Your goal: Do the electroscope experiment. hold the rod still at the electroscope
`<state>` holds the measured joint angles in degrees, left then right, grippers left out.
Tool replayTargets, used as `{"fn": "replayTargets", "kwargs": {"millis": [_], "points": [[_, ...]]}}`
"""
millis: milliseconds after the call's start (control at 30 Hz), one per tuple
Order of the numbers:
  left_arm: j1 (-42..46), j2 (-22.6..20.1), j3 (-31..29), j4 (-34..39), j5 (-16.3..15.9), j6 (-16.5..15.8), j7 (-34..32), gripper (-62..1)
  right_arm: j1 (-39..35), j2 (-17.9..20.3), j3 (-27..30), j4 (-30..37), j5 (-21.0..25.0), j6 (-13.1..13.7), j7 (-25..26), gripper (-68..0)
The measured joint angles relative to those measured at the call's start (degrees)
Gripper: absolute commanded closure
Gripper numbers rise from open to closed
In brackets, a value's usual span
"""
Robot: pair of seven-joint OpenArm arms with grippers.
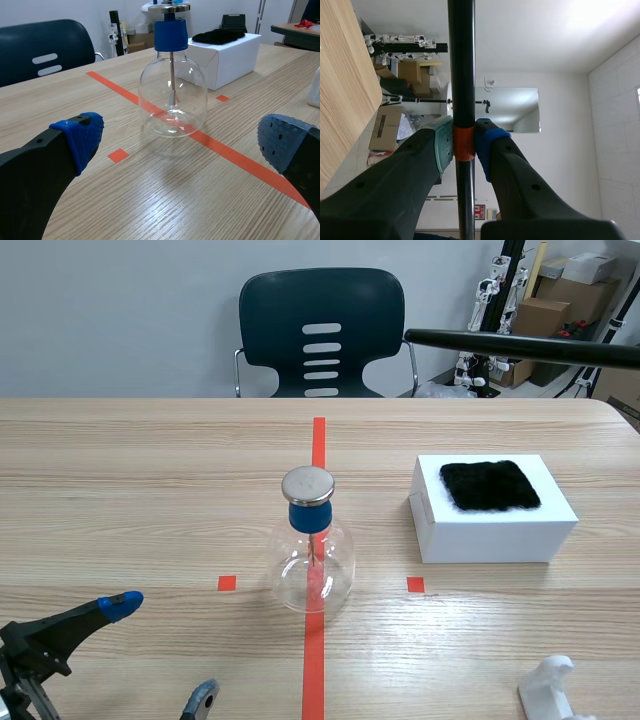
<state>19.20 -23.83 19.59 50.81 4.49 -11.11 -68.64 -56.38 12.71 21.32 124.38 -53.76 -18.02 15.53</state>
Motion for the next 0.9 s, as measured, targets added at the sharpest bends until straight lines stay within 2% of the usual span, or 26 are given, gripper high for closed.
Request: {"fn": "replayTargets", "kwargs": {"millis": [700,900], "points": [[0.0,0.0,0.0,0.0,0.0,0.0,0.0,-62.3,0.0,0.0,0.0,0.0,0.0,0.0,0.0,-1.1],[0.0,0.0,0.0,0.0,0.0,0.0,0.0,-62.3,0.0,0.0,0.0,0.0,-1.5,0.0,0.0,-1.1]]}}
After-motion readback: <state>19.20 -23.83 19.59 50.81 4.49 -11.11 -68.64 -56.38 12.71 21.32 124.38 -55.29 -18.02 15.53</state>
